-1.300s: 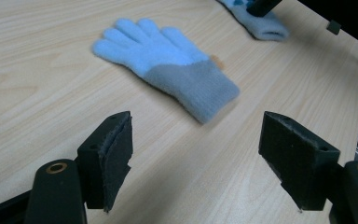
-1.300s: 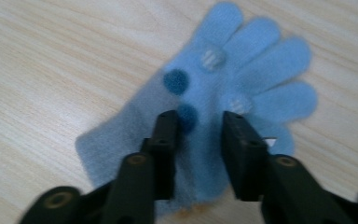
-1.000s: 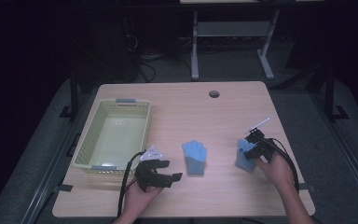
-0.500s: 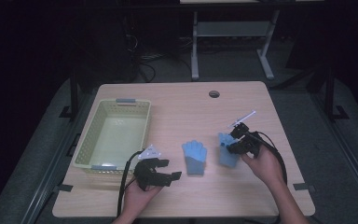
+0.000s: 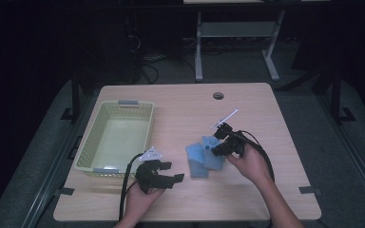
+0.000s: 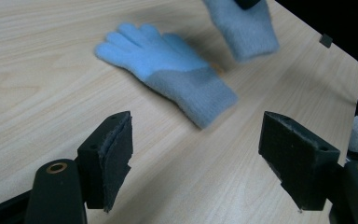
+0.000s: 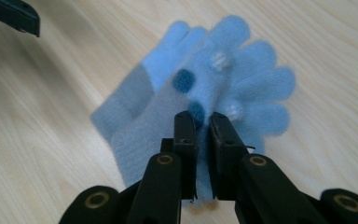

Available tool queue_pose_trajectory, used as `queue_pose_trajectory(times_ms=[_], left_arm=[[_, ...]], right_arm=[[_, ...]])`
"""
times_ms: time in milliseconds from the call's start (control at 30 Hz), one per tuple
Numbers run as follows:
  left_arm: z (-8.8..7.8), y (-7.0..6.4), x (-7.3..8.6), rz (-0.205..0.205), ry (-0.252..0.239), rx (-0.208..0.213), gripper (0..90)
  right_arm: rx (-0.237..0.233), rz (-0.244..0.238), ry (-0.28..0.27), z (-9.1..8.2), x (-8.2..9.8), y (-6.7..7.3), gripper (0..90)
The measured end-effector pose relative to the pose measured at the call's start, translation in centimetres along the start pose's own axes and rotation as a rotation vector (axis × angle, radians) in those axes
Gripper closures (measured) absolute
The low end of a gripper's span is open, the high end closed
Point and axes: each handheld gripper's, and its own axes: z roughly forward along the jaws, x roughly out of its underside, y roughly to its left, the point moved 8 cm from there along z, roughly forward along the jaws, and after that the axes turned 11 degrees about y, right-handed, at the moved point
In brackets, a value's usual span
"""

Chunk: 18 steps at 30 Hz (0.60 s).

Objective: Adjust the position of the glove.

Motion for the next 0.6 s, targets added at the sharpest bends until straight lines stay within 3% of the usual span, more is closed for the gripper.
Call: queue_pose_trajectory(times_ms=[600], left_arm=[[0.1, 0.2, 0.0, -0.001, 0.000, -0.006, 25.5]], right_arm=[[-0.033, -0.035, 0.029, 1.6, -1.7, 2.1, 82.1]])
